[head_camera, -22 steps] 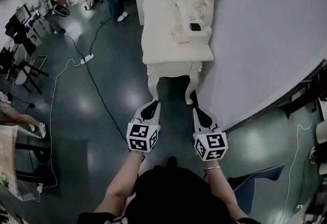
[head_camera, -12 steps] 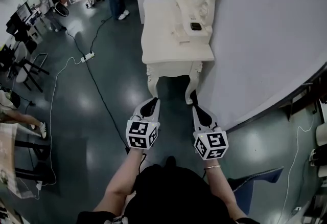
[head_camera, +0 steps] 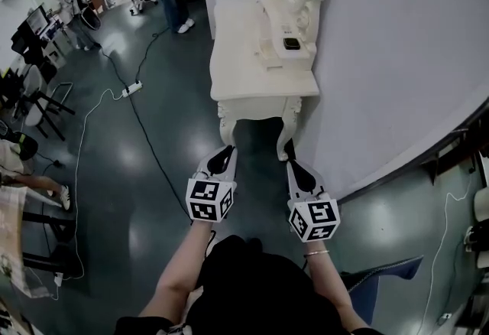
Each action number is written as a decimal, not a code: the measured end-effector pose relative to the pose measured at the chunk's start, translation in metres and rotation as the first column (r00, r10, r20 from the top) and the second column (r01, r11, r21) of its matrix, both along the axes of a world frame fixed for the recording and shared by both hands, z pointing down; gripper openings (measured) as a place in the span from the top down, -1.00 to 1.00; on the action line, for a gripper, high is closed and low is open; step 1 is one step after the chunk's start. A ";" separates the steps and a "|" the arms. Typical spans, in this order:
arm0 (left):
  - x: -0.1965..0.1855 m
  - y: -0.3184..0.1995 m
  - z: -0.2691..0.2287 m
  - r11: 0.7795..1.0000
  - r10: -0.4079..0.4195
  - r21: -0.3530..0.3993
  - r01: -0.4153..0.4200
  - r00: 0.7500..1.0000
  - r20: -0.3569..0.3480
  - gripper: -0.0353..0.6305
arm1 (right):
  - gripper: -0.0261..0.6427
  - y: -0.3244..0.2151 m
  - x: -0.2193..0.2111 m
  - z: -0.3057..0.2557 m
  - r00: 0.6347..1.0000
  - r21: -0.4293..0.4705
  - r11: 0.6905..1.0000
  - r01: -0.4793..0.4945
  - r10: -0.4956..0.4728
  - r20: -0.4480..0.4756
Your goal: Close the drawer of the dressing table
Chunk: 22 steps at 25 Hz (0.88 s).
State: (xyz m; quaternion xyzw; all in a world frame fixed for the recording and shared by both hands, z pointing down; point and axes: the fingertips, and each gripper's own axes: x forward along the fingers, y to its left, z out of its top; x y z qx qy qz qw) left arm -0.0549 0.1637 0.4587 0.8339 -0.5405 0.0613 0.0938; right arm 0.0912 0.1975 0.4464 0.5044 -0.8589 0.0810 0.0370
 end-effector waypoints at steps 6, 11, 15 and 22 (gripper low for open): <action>0.007 -0.014 0.003 1.000 0.011 -0.009 -0.011 1.000 -0.002 0.70 | 0.91 -0.008 0.003 0.003 1.000 -0.002 1.000 0.006 -0.006 -0.010; 0.011 -0.031 0.006 1.000 0.018 -0.020 -0.018 1.000 -0.010 0.64 | 0.91 -0.018 0.005 0.007 1.000 -0.017 1.000 0.003 -0.003 -0.008; 0.011 -0.051 0.010 0.999 0.012 -0.032 -0.012 1.000 -0.019 0.61 | 0.91 -0.031 0.007 0.011 1.000 -0.027 1.000 -0.003 0.002 -0.009; 0.010 -0.106 0.016 0.999 0.017 -0.050 -0.019 0.999 -0.036 0.56 | 0.91 -0.076 0.009 0.019 1.000 -0.046 0.999 -0.024 0.024 -0.001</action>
